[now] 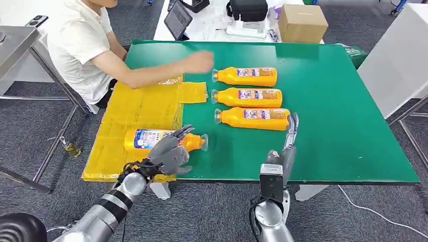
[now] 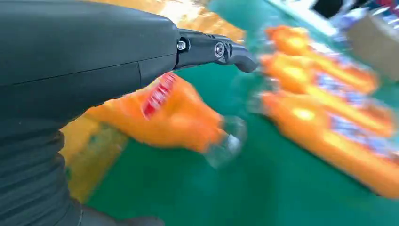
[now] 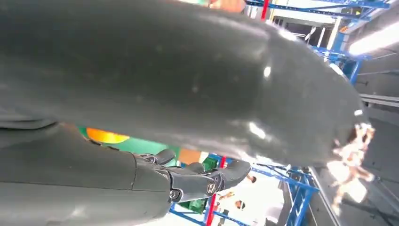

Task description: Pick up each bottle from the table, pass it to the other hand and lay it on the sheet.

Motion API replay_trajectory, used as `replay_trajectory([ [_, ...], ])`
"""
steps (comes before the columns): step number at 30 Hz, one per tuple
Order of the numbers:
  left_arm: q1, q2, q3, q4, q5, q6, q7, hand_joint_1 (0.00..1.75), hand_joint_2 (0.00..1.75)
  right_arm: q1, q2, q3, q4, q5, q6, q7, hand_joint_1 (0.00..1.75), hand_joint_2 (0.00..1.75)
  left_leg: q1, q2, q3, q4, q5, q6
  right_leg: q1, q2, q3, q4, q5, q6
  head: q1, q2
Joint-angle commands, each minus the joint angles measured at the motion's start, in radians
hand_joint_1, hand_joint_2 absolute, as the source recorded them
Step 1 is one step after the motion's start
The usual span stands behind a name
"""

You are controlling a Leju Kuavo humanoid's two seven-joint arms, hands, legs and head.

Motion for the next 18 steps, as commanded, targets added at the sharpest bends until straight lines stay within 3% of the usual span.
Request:
replay_trajectory([
  [1, 0.239, 0.017, -0.005, -0.448, 0.283, 0.076, -0.139, 0.0, 1.75, 0.021, -0.029, -0.036, 0.008, 0.064, 0.001, -0.002, 0.0, 0.0, -0.001, 0.003, 0.005, -0.001, -0.002, 0.002, 0.0, 0.001, 0.004, -0.001, -0.001, -0.002, 0.0, 0.0],
  [2, 0.263, 0.005, -0.003, -0.495, 0.349, 0.104, -0.133, 0.0, 1.75, 0.016, -0.046, -0.037, 0.042, 0.142, 0.001, -0.002, 0.0, 0.0, 0.0, 0.002, 0.003, -0.001, -0.002, 0.002, 0.0, 0.001, 0.002, -0.001, -0.001, -0.002, 0.0, 0.0],
  [5, 0.263, 0.005, -0.003, -0.495, 0.349, 0.104, -0.133, 0.0, 1.75, 0.016, -0.046, -0.037, 0.042, 0.142, 0.001, -0.002, 0.0, 0.0, 0.0, 0.002, 0.005, -0.001, -0.003, 0.003, 0.001, 0.0, 0.005, -0.002, -0.002, -0.002, 0.0, 0.0],
  [6, 0.271, -0.011, 0.01, -0.51, 0.352, 0.172, -0.161, 0.0, 1.75, 0.009, -0.067, -0.041, 0.064, 0.147, 0.001, -0.002, 0.0, 1.75, 0.0, 0.001, 0.003, 0.0, -0.002, 0.002, 0.0, 0.0, 0.003, -0.001, -0.001, -0.002, 0.0, 0.0],
  [7, 0.277, -0.023, 0.017, -0.513, 0.364, 0.251, -0.179, 0.0, 1.75, 0.006, -0.069, -0.073, 0.083, 0.176, 0.001, -0.002, 0.0, 1.75, 0.0, 0.002, 0.006, -0.001, -0.003, 0.003, 0.001, -0.001, 0.005, -0.002, -0.002, -0.003, 0.0, 0.0],
  [10, 0.301, -0.038, 0.041, -0.526, 0.442, 0.309, -0.188, 0.0, 1.75, -0.019, -0.099, -0.135, 0.217, 0.291, 0.001, -0.002, 0.0, 1.75, 0.0, -0.001, 0.005, -0.001, -0.002, 0.003, 0.001, -0.003, 0.005, -0.003, -0.001, -0.002, -0.001, 0.0],
  [11, 0.325, -0.048, 0.064, -0.545, 0.509, 0.307, -0.199, 0.0, 1.75, -0.059, -0.126, -0.197, 0.371, 0.428, 0.001, -0.002, 0.0, 1.75, 0.0, 0.0, 0.004, -0.002, -0.001, 0.002, 0.001, -0.001, 0.005, -0.003, -0.001, -0.002, 0.0, 0.0],
  [13, 0.347, -0.062, 0.088, -0.566, 0.564, 0.327, -0.209, 0.0, 1.75, -0.084, -0.149, -0.307, 0.44, 0.529, 0.001, -0.002, 0.0, 1.75, 0.0, 0.0, 0.007, -0.004, -0.001, 0.003, 0.001, -0.001, 0.009, -0.007, 0.0, -0.001, 0.0, 0.0],
  [15, 0.357, -0.072, 0.107, -0.584, 0.636, 0.347, -0.204, 0.0, 1.75, -0.106, -0.165, -0.441, 0.468, 0.71, 0.001, -0.002, 0.0, 1.75, 0.0, -0.001, 0.006, -0.002, -0.001, 0.003, 0.001, -0.002, 0.008, -0.005, 0.0, -0.002, -0.001, 0.0],
  [18, 0.358, -0.065, 0.104, -0.594, 0.667, 0.351, -0.2, 0.0, 1.75, -0.111, -0.188, -0.5, 0.451, 0.855, 0.001, 0.017, 0.0, 1.75, -0.001, -0.004, 0.003, -0.001, -0.001, 0.003, 0.0, -0.005, 0.005, -0.003, -0.001, -0.001, 0.0, 0.0],
])
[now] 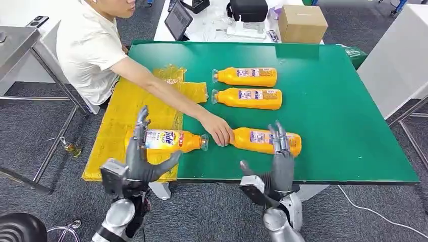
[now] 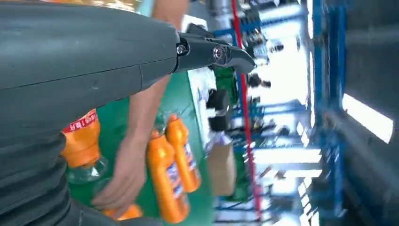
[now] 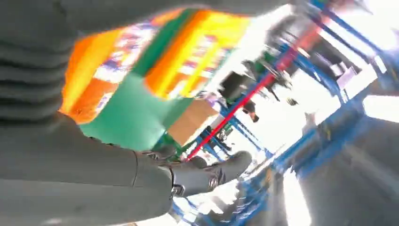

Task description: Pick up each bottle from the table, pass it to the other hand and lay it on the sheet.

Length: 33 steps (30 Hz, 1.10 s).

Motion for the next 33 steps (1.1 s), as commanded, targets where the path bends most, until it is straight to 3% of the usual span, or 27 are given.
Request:
replay_trajectory([
  [1, 0.044, -0.026, 0.063, -0.069, 0.117, 0.03, 0.007, 0.0, 1.75, -0.103, -0.102, -0.35, 0.26, 0.382, 0.001, 0.035, 0.0, 1.75, -0.001, -0.001, 0.004, -0.001, -0.001, 0.003, 0.0, -0.003, 0.005, -0.002, -0.001, -0.002, -0.001, 0.0],
  [8, 0.044, -0.026, 0.063, -0.069, 0.117, 0.03, 0.007, 0.0, 1.75, -0.103, -0.102, -0.35, 0.26, 0.382, 0.001, 0.035, 0.0, 1.75, -0.001, 0.001, 0.004, -0.001, -0.001, 0.002, 0.0, -0.002, 0.004, -0.001, -0.001, -0.003, -0.001, 0.0],
  [13, 0.054, -0.022, 0.053, -0.073, 0.111, 0.044, 0.006, 0.0, 1.75, -0.107, -0.194, -0.183, 0.33, 0.419, 0.001, 0.199, 0.0, 1.75, -0.001, 0.003, 0.006, -0.001, -0.002, 0.003, 0.0, 0.0, 0.006, -0.002, -0.001, -0.003, -0.001, 0.0],
  [18, 0.047, -0.025, 0.034, -0.065, 0.099, 0.045, 0.016, 0.0, 1.75, -0.111, -0.246, -0.087, 0.273, 0.512, 0.001, 0.315, 0.0, 1.75, -0.002, 0.002, 0.003, 0.0, -0.001, 0.002, -0.001, 0.0, 0.003, -0.001, -0.001, -0.002, 0.0, 0.0],
  [24, 0.022, -0.029, 0.014, -0.041, 0.111, 0.027, 0.026, 0.0, 1.75, -0.263, -0.261, 0.004, 0.472, 0.476, 0.001, 0.363, 0.0, 1.75, -0.002, 0.004, 0.002, 0.0, -0.001, 0.001, -0.002, 0.002, 0.001, -0.001, 0.001, -0.001, -0.001, 0.0],
  [33, -0.005, -0.039, -0.01, -0.011, 0.113, 0.028, 0.028, 0.0, 1.75, -0.361, -0.261, 0.076, 0.634, 0.462, 0.001, 0.389, 0.0, 1.75, -0.002, 0.004, 0.007, -0.002, -0.002, 0.004, -0.001, 0.001, 0.007, -0.002, -0.001, -0.003, -0.001, 0.0],
])
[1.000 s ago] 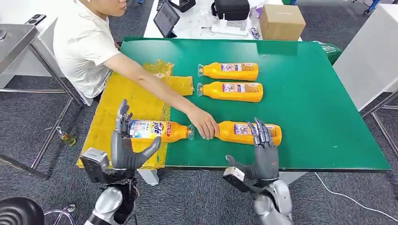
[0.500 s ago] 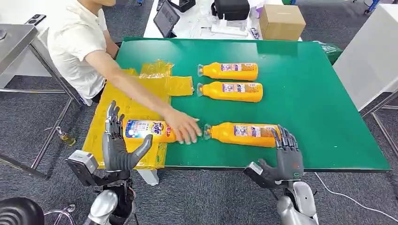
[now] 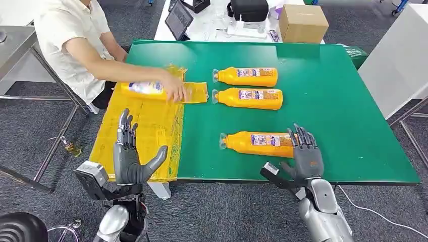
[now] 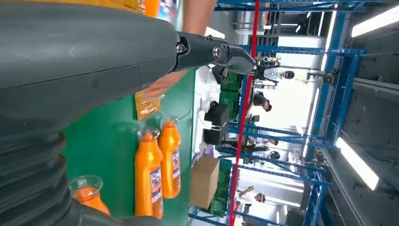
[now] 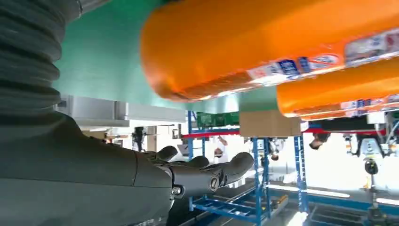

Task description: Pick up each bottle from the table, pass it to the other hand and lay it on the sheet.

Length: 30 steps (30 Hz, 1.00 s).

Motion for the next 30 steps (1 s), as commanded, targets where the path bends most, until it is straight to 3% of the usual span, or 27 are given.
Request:
replay_trajectory([
  [1, -0.063, -0.006, -0.045, 0.075, 0.006, 0.001, 0.008, 0.0, 1.75, -0.16, -0.018, 0.134, 0.284, -0.012, 0.007, 0.022, 0.0, 1.75, 0.0, 0.003, 0.004, -0.001, -0.001, 0.002, 0.001, 0.001, 0.003, -0.001, 0.0, -0.002, 0.0, 0.0],
  [7, -0.063, -0.001, -0.05, 0.078, 0.008, 0.001, 0.01, 0.0, 1.75, -0.193, -0.02, 0.151, 0.344, -0.033, 0.022, 0.033, 0.0, 1.75, 0.0, 0.001, 0.005, -0.001, -0.001, 0.002, 0.001, -0.001, 0.005, -0.001, -0.001, -0.003, 0.0, 0.0],
  [14, -0.078, 0.002, -0.07, 0.079, 0.015, -0.008, 0.019, 0.0, 1.75, -0.235, -0.05, 0.171, 0.426, -0.147, 0.222, 0.039, 0.0, 1.75, 0.0, 0.0, 0.004, -0.001, -0.001, 0.002, 0.001, -0.001, 0.004, -0.001, -0.001, -0.002, 0.0, 0.0],
  [15, -0.082, 0.003, -0.072, 0.082, 0.016, -0.01, 0.02, 0.0, 1.75, -0.246, -0.054, 0.172, 0.439, -0.17, 0.261, 0.021, 1.68, 1.75, -0.001, 0.0, 0.005, -0.001, -0.001, 0.003, 0.0, -0.002, 0.005, -0.001, -0.001, -0.003, 0.0, 0.0],
  [24, -0.088, 0.003, -0.075, 0.082, 0.019, -0.014, 0.022, 0.0, 1.75, -0.254, -0.056, 0.169, 0.449, -0.211, 0.306, 0.013, 1.75, 1.75, 0.0, -0.001, 0.006, -0.001, 0.001, 0.003, 0.001, -0.002, 0.006, -0.002, 0.0, -0.002, 0.0, 0.0],
  [30, -0.089, 0.006, -0.081, 0.076, 0.019, -0.016, 0.022, 0.0, 1.75, -0.231, -0.047, 0.135, 0.435, -0.347, 0.4, -0.076, 1.75, 1.75, 0.0, -0.002, 0.008, -0.002, 0.001, 0.003, 0.001, -0.004, 0.009, -0.003, 0.0, -0.002, 0.0, 0.0],
])
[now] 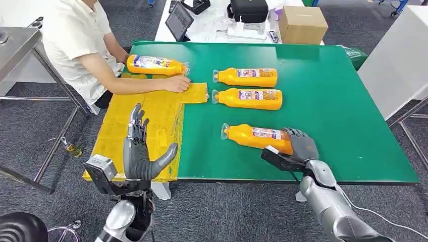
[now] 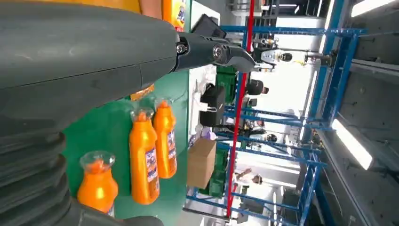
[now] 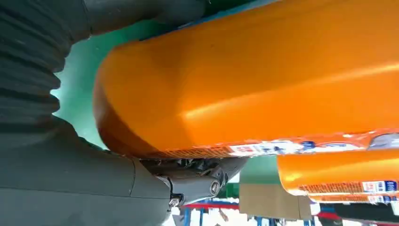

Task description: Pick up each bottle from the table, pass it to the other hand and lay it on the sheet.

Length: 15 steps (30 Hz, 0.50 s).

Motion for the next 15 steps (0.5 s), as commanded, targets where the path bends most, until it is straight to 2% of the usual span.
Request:
replay_trajectory([
  [1, -0.041, 0.017, -0.026, 0.051, 0.005, -0.001, 0.005, 0.0, 1.75, 0.023, 0.006, -0.002, 0.082, -0.121, 0.103, -0.076, 1.75, 1.75, 0.0, -0.002, 0.004, -0.002, 0.0, 0.001, 0.001, -0.003, 0.005, -0.002, -0.001, -0.002, 0.0, 0.0],
  [3, -0.041, 0.018, -0.027, 0.051, 0.006, -0.004, 0.004, 0.0, 1.75, 0.024, 0.001, 0.018, 0.078, -0.107, 0.083, -0.077, 1.75, 1.75, 0.001, -0.002, 0.004, -0.002, 0.0, 0.001, 0.001, -0.003, 0.005, -0.002, -0.001, -0.002, 0.0, 0.0],
  [5, -0.045, 0.015, -0.027, 0.054, 0.006, -0.003, 0.003, 0.0, 1.75, 0.029, 0.021, 0.002, 0.056, -0.173, 0.081, -0.142, 1.75, 1.75, 0.001, -0.001, 0.004, -0.001, 0.0, 0.001, 0.001, -0.002, 0.004, -0.002, -0.001, -0.002, 0.0, 0.0],
  [7, -0.046, 0.004, -0.01, 0.082, 0.031, -0.004, 0.012, 0.0, 1.75, 0.04, 0.068, -0.049, 0.011, -0.298, 0.132, -0.23, 1.75, 1.75, 0.001, 0.0, 0.003, -0.001, 0.0, 0.001, 0.001, -0.001, 0.003, -0.002, 0.0, -0.002, 0.0, 0.0],
  [8, -0.045, 0.004, -0.009, 0.087, 0.034, -0.006, 0.01, 0.0, 1.75, 0.041, 0.075, -0.046, 0.007, -0.297, 0.128, -0.225, 1.75, 1.75, 0.001, 0.001, 0.005, -0.002, 0.0, 0.001, 0.001, 0.0, 0.004, -0.002, 0.0, -0.003, 0.0, 0.0],
  [10, -0.026, -0.018, 0.021, 0.17, 0.192, -0.068, 0.122, 0.0, 1.75, 0.109, 0.112, -0.055, -0.148, -0.432, 0.164, -0.287, 1.75, 1.75, 0.001, 0.002, 0.005, -0.002, 0.0, 0.001, 0.002, 0.0, 0.004, -0.002, 0.0, -0.004, 0.0, 0.0],
  [11, -0.024, -0.018, 0.021, 0.194, 0.2, -0.081, 0.1, 0.0, 1.75, 0.123, 0.116, -0.042, -0.183, -0.439, 0.163, -0.267, 1.75, 1.75, 0.001, 0.003, 0.005, -0.002, -0.001, 0.001, 0.002, 0.002, 0.004, -0.003, 0.0, -0.003, 0.0, 0.0],
  [13, -0.016, -0.011, 0.015, 0.27, 0.372, -0.17, 0.2, 0.0, 1.75, 0.175, 0.141, -0.018, -0.311, -0.555, 0.219, -0.301, 1.75, 1.75, 0.0, 0.003, 0.007, -0.003, -0.001, 0.001, 0.001, 0.001, 0.005, -0.003, 0.0, -0.004, 0.0, 0.0],
  [15, -0.013, -0.001, -0.002, 0.329, 0.432, -0.225, 0.18, 0.0, 1.75, 0.206, 0.152, 0.032, -0.395, -0.597, 0.225, -0.275, 1.75, 1.75, 0.0, 0.004, 0.007, -0.004, -0.001, 0.001, 0.001, 0.001, 0.006, -0.003, 0.0, -0.004, 0.0, 0.0],
])
